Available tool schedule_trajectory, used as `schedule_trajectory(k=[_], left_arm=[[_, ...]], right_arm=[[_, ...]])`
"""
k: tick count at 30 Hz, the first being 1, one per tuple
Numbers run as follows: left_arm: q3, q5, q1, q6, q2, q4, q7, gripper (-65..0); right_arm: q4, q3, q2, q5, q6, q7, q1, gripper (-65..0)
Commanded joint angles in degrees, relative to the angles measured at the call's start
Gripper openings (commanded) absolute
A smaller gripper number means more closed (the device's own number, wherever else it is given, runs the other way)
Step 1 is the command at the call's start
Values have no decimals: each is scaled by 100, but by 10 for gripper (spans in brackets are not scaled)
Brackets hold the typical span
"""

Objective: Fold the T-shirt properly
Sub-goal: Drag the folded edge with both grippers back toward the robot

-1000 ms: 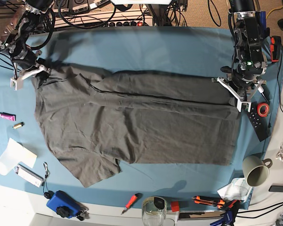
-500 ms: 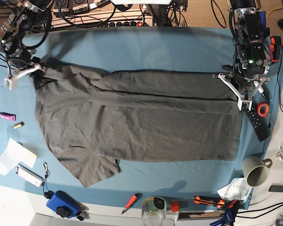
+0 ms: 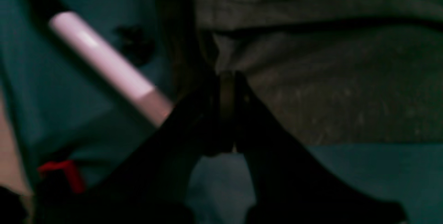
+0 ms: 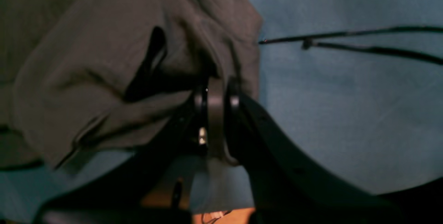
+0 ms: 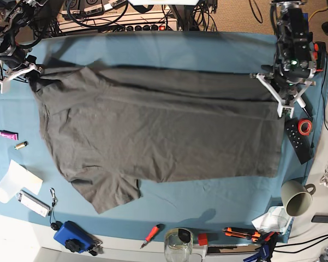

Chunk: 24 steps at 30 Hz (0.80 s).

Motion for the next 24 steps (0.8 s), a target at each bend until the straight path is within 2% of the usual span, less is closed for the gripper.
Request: schedule_trajectory(k=[1,4,8,13,18,24], left_arm=[[-42,140,33,44,-157,153,4,-650],[-39,136,212,44,-319,208,7,-650],[-39,92,330,44,-330,212,22,-650],[-39,31,378,-2,-332,227,111,-650],[-39,33,538,-4,-332,393,127,-650],[-39,31,901,-68,-332,743,127,-650]], right_arm=[[92,52,175,-9,-4,31,13,-650],[98,63,173,4,-4,-90,13,-650],[109,90,173,120,-4,-260,-17,-650],[597,122,168,120,-9,-234,-542,-650],[1276,446,127,138,-13,-208,-970,-650],[1351,662,125,146,-79,-348,-1270,-650]])
